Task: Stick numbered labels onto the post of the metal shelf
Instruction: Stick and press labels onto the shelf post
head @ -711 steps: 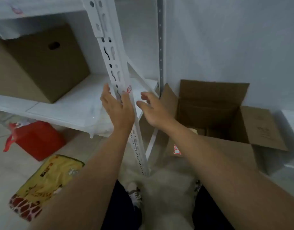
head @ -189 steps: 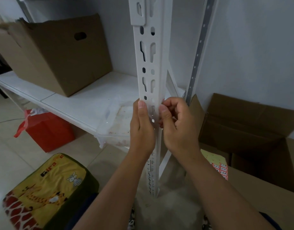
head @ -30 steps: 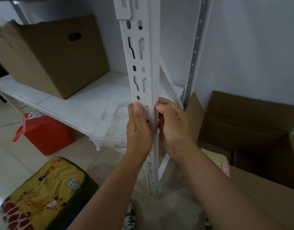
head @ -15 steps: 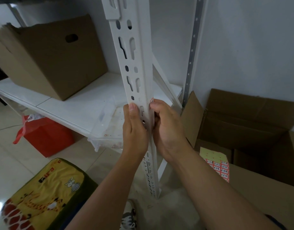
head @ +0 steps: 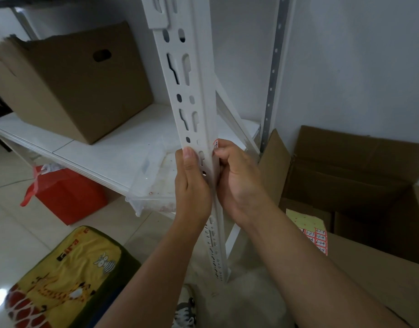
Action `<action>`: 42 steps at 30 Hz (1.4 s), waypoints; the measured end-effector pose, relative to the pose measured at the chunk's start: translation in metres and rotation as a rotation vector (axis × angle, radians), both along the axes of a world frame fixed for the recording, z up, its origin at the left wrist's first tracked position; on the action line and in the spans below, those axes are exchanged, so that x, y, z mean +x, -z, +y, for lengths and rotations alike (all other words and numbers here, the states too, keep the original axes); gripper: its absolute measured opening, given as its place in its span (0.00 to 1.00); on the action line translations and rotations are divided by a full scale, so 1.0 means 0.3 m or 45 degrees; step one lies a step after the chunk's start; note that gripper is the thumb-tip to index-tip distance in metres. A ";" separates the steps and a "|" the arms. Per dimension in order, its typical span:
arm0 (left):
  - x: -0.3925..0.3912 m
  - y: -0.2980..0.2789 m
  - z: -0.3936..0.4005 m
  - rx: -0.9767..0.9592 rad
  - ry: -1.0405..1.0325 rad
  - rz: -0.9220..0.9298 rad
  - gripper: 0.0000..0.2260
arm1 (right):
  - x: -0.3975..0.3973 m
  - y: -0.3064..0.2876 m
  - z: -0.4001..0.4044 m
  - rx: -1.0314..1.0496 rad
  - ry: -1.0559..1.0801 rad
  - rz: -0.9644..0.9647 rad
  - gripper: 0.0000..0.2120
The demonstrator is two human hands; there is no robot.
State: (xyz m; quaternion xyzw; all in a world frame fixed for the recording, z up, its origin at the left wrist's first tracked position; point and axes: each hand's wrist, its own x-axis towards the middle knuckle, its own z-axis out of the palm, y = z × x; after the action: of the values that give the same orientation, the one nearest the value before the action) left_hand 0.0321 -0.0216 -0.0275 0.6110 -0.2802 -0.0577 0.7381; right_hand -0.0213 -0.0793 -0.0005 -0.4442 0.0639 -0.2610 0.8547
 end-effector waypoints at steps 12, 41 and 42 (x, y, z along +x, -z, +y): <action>0.007 0.010 -0.007 0.017 -0.029 0.007 0.17 | 0.012 0.000 -0.014 0.068 -0.016 0.010 0.15; -0.008 0.003 -0.016 -0.047 -0.084 0.048 0.16 | -0.010 -0.013 -0.008 0.088 -0.084 0.000 0.16; -0.007 0.003 -0.018 -0.044 -0.096 0.048 0.16 | -0.012 -0.009 -0.005 0.101 -0.089 -0.022 0.16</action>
State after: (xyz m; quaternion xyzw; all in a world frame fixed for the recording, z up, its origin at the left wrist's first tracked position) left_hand 0.0300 -0.0270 -0.0285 0.6071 -0.2441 -0.0366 0.7553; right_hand -0.0248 -0.0809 0.0022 -0.4098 0.0512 -0.2321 0.8807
